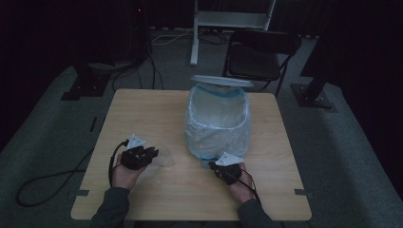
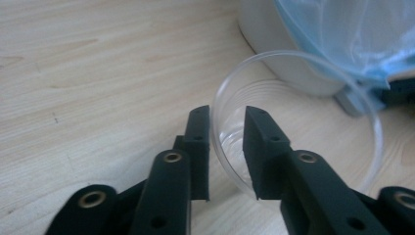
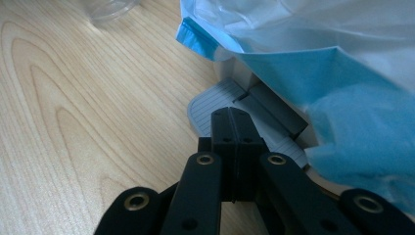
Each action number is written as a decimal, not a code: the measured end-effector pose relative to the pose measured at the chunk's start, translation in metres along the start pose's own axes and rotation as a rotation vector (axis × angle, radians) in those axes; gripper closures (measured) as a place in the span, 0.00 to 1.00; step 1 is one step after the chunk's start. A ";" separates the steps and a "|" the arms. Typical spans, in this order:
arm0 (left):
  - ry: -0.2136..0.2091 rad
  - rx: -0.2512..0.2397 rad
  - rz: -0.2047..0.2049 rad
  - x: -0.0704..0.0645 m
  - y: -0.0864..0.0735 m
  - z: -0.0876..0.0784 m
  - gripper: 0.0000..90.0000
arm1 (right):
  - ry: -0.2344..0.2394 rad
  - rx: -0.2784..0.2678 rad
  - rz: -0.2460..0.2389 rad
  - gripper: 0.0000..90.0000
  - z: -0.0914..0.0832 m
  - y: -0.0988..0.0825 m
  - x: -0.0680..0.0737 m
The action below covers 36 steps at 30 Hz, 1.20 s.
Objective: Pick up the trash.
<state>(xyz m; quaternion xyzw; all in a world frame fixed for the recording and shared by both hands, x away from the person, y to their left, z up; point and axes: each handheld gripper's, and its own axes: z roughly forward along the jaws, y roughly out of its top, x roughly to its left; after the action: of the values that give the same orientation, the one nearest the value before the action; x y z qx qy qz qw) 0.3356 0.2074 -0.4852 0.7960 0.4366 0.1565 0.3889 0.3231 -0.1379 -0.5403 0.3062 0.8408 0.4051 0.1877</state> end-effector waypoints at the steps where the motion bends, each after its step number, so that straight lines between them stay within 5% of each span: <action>1: -0.006 0.013 0.007 -0.001 0.000 0.001 0.86 | 0.000 0.000 0.000 1.00 0.000 0.000 0.000; 3: -0.021 0.045 0.037 -0.003 -0.002 0.003 0.90 | 0.000 0.000 0.000 1.00 0.000 0.000 0.000; 6: -0.059 0.028 0.045 -0.004 -0.002 0.003 0.93 | 0.000 0.000 0.000 1.00 0.000 0.000 0.000; 21: 0.002 -0.117 0.032 -0.001 0.001 -0.012 0.97 | 0.000 0.000 0.000 1.00 0.000 0.000 0.000; 36: 0.013 -0.145 0.037 -0.001 0.012 -0.020 0.97 | 0.002 -0.001 -0.002 1.00 0.000 0.000 0.000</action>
<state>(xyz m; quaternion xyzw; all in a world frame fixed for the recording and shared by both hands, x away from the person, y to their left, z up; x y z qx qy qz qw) 0.3300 0.2125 -0.4632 0.7727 0.4118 0.2001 0.4397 0.3233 -0.1382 -0.5404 0.3050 0.8411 0.4055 0.1873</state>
